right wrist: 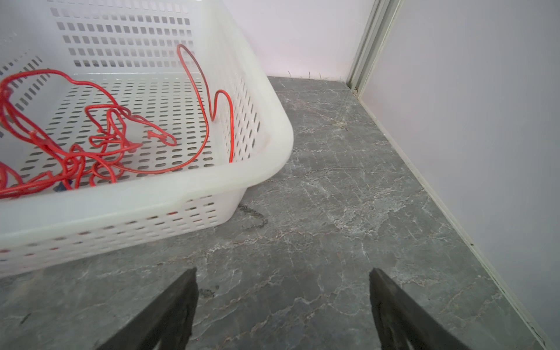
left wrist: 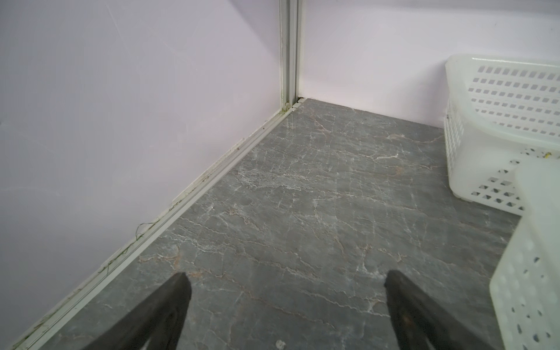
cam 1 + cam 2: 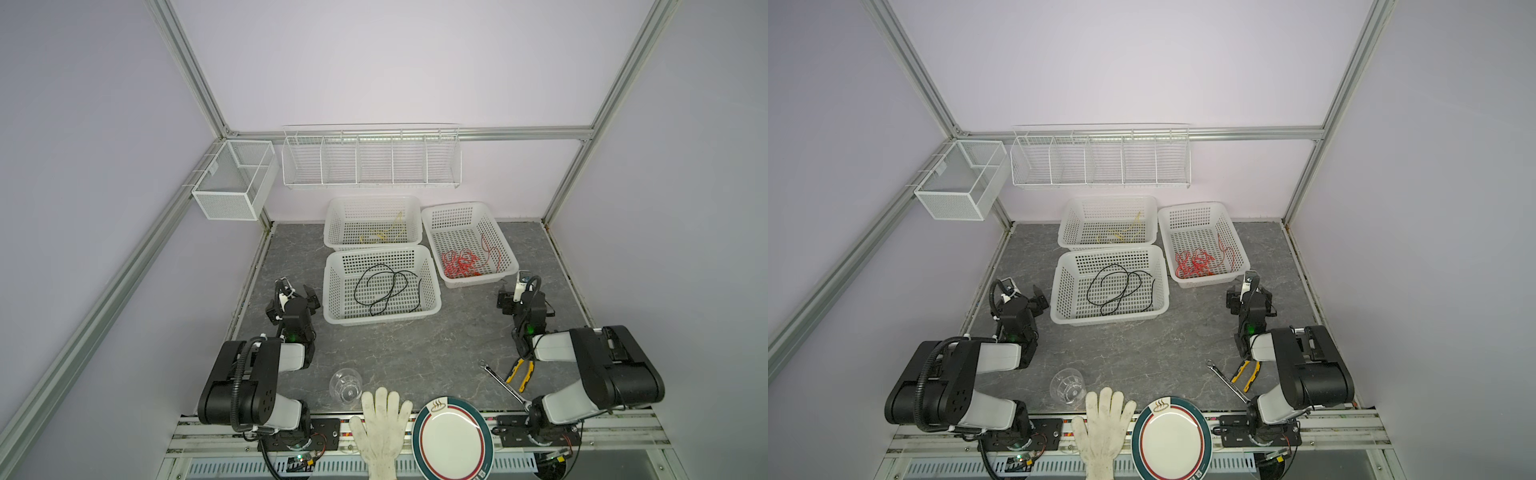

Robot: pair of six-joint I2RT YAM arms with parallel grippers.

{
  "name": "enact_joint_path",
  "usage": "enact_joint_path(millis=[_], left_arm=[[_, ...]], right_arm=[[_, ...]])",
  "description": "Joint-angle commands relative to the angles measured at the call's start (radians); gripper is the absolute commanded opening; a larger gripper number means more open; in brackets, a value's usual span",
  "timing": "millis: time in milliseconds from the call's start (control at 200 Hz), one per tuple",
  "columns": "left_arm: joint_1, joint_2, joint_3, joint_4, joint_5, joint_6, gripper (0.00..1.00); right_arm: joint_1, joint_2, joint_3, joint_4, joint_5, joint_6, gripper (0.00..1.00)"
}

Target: Untangle the cables

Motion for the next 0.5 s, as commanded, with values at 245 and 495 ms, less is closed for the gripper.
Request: enact_joint_path(millis=[245, 495], left_arm=[[0.003, 0.063, 0.097, 0.005, 0.059, 0.037, 0.99], [0.002, 0.069, 0.093, 0.026, 0.060, 0.040, 0.99]], right_arm=[[-0.039, -0.005, 0.043, -0.043, -0.079, 0.006, 0.89], [-0.039, -0.004, 0.045, -0.043, -0.079, 0.005, 0.89]])
